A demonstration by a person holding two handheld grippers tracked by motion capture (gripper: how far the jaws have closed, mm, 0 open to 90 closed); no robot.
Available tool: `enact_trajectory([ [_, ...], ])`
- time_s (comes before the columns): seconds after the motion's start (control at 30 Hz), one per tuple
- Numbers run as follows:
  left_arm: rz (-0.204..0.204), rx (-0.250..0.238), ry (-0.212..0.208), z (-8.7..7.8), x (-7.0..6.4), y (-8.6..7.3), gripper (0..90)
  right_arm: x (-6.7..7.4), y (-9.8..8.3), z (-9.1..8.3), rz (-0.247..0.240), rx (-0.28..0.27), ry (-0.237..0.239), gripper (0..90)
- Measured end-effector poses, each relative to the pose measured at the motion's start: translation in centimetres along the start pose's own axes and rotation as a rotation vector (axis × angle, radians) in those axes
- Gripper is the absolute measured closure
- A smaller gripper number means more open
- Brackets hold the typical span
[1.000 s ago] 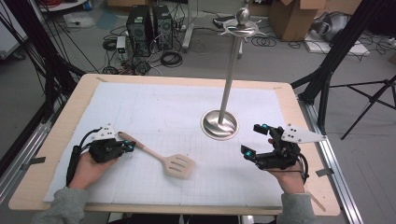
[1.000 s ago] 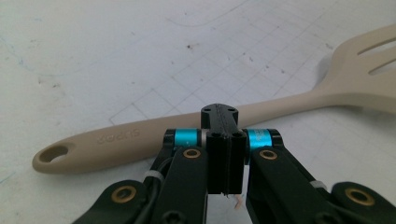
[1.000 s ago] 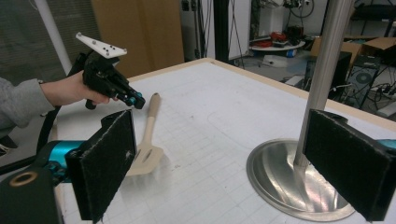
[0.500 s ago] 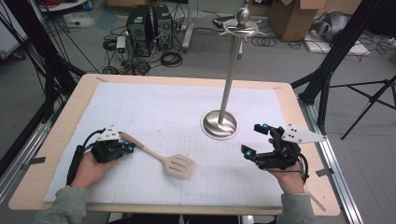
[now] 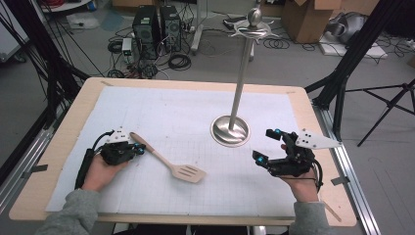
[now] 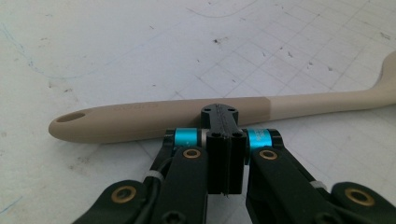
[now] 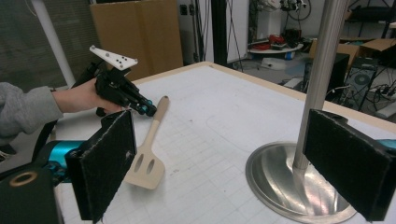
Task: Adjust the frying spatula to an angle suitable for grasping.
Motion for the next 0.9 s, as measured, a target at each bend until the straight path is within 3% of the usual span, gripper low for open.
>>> enact_trajectory([
  [0.1, 0.02, 0.001, 0.005, 0.5, 0.1, 0.4, 89.9, -0.1, 0.0, 0.3, 0.005, 0.007, 0.008, 8.4],
  [0.33, 0.024, 0.005, -0.002, 1.4, 0.3, 1.1, 89.9, -0.1, 0.0, 0.8, -0.004, 0.017, 0.029, 8.4],
  [0.6, 0.026, 0.001, -0.011, 3.2, 0.2, 2.3, 90.0, 0.0, -0.1, 0.6, 0.0, 0.019, 0.022, 8.4],
  [0.8, 0.016, 0.003, -0.013, 3.8, 0.1, 2.7, 90.0, 0.0, -0.2, 0.6, -0.001, 0.03, 0.03, 8.4],
  [0.9, -0.02, 0.0, -0.01, 3.3, 0.2, 2.8, 89.9, 0.1, -0.2, 0.6, -0.006, 0.025, 0.033, 8.4],
])
Point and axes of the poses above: each handheld gripper's, and its own axes: z roughly forward along the jaws, y roughly out of its top, x roughly to its left, the point moved 1 cm from there along z, roughly forward along the jaws, and after that the axes turned 1 degree about y, right-handed, at the moved point
